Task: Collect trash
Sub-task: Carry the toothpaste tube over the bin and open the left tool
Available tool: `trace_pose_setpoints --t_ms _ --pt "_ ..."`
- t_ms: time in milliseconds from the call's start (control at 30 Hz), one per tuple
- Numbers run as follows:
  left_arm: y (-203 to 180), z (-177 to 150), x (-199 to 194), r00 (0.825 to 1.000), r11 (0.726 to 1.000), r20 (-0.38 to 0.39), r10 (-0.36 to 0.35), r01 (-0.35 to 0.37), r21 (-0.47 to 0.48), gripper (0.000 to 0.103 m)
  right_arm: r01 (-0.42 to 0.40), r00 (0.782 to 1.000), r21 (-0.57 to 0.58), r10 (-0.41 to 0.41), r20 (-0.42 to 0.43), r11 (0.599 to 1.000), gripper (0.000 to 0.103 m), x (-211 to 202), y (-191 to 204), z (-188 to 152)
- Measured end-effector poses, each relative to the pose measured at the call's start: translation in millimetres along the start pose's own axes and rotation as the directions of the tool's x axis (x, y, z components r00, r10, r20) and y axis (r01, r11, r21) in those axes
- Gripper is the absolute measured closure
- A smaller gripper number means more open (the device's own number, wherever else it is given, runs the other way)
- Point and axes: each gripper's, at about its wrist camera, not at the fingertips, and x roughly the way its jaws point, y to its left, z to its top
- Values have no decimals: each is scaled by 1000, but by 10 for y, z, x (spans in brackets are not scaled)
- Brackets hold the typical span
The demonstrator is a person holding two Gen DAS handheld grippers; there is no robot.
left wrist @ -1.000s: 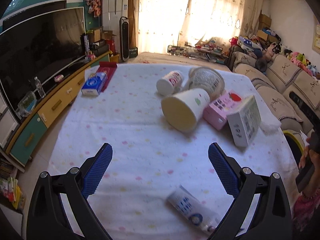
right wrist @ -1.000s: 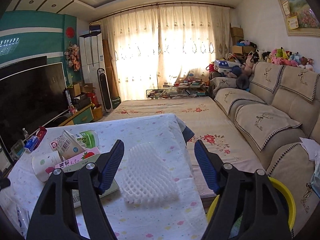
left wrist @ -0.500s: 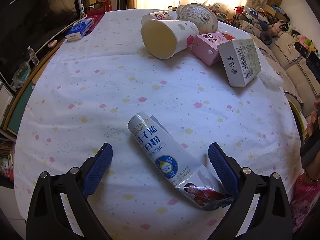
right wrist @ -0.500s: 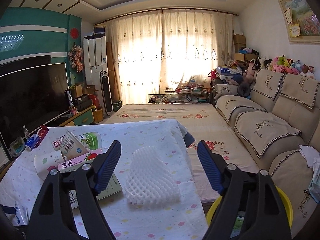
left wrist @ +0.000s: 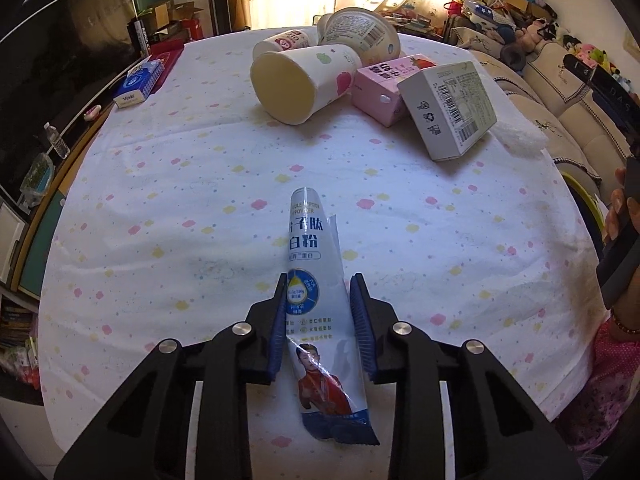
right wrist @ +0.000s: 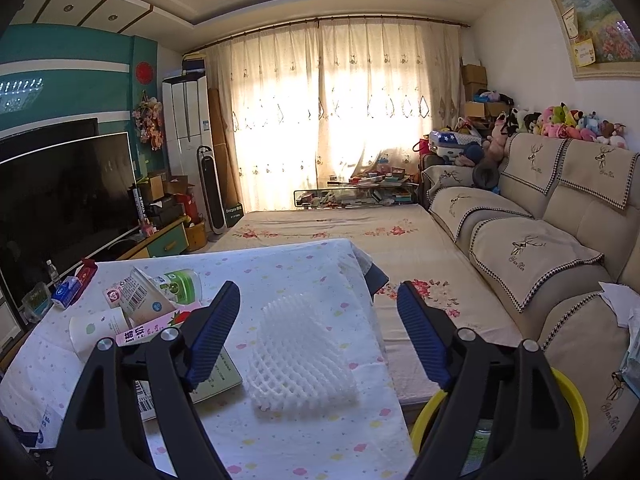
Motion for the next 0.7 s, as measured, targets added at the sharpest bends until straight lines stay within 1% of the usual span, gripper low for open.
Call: trace_pose_setpoints --t_ms 100,233,333,400,467,567,633,700 --pt "-132 59 -89 999 999 31 -10 9 45 73 4 1000 15 -4 15 1000 26 -29 -39 10" --pt "-406 217 -184 997 992 67 -42 34 118 73 12 1000 37 -13 17 999 26 -65 -129 34" --pt "-695 356 -247 992 979 88 -92 74 188 73 21 1000 70 -21 6 997 25 -157 -301 69" --pt "-923 452 -274 986 964 96 -133 106 243 73 52 999 78 -53 2 996 24 -266 -457 73" --pt "-1199 533 -285 979 941 92 -184 148 306 73 93 996 85 -93 -3 992 23 -396 -657 59" --pt "-1652 629 -274 963 898 69 -261 216 383 73 165 986 120 -166 -3 979 22 -652 -1005 3" --pt "-2006 677 -253 950 863 51 -308 257 435 73 210 977 152 -213 1 966 22 -845 -1238 -57" --pt "-2325 739 -211 940 830 31 -339 283 481 73 255 966 179 -260 6 950 21 -1024 -1440 -132"
